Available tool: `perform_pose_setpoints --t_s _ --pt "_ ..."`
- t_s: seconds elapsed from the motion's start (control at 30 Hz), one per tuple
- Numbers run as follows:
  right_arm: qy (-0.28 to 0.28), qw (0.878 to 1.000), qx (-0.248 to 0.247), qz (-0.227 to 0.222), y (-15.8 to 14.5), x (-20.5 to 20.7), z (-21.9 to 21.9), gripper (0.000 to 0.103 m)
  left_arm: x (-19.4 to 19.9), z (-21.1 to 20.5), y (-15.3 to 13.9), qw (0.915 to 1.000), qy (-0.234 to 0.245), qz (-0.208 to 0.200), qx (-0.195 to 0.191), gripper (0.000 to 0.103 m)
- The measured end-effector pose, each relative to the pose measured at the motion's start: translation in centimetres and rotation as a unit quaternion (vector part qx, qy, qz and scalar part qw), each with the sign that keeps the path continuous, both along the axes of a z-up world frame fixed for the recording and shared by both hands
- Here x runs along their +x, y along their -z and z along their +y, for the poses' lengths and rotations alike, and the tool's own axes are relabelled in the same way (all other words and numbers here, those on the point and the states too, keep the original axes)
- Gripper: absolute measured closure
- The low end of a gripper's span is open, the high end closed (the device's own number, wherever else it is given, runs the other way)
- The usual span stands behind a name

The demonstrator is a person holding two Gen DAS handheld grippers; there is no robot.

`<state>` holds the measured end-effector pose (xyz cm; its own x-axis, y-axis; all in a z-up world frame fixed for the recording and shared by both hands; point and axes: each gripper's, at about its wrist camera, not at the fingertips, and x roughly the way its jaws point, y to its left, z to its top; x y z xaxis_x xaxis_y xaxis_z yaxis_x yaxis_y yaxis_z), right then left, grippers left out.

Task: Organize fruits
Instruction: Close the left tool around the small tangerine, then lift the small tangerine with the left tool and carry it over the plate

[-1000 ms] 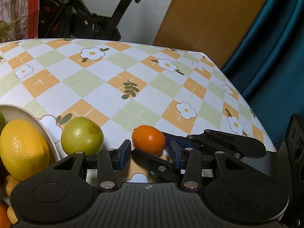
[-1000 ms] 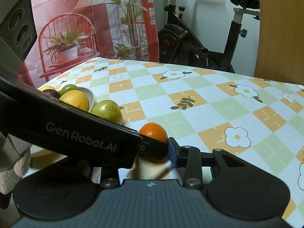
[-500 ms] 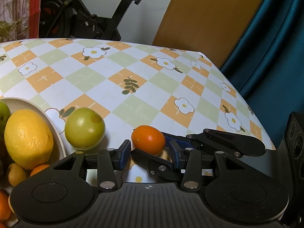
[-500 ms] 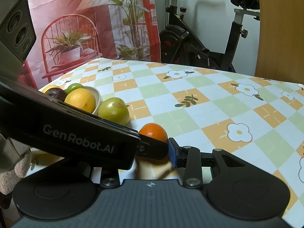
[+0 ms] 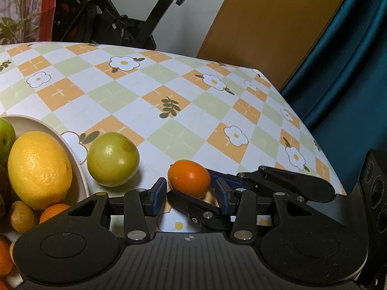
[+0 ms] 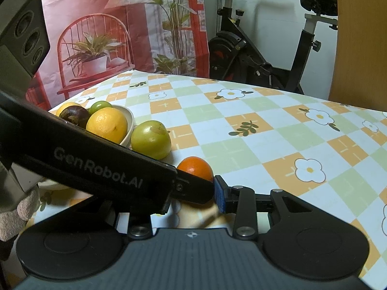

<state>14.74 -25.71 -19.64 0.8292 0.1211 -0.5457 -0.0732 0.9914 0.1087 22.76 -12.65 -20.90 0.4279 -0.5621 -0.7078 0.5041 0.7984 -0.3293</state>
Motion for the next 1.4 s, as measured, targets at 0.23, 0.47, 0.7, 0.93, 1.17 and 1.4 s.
perform_pose_setpoints --t_s 0.23,0.47,0.7,0.93,1.17,1.4 --pt "0.004 1.000 0.005 0.000 0.0 0.0 -0.3 0.065 0.4 0.6 -0.3 0.9997 -0.007 0.009 -0.022 0.067" --pt "0.005 1.000 0.003 -0.001 0.0 -0.1 -0.3 0.065 0.2 0.5 -0.4 0.9998 -0.006 0.003 -0.019 0.067" --pt "0.009 1.000 0.008 -0.019 -0.6 -1.6 0.1 0.065 -1.5 1.2 -2.0 0.9998 0.004 -0.011 -0.014 0.067" --pt "-0.010 0.999 0.009 -0.039 -3.1 -3.2 2.8 0.065 -4.8 5.2 -4.7 0.9984 -0.024 -0.041 -0.031 0.068" --pt "-0.064 0.997 0.001 -0.041 -4.9 -3.3 7.7 0.065 -7.4 10.6 -5.5 0.9956 -0.077 -0.030 -0.043 0.068" --pt "-0.118 0.993 -0.009 -0.015 -4.3 -2.0 11.7 0.065 -7.4 14.7 -4.7 0.9908 -0.124 -0.006 -0.054 0.068"
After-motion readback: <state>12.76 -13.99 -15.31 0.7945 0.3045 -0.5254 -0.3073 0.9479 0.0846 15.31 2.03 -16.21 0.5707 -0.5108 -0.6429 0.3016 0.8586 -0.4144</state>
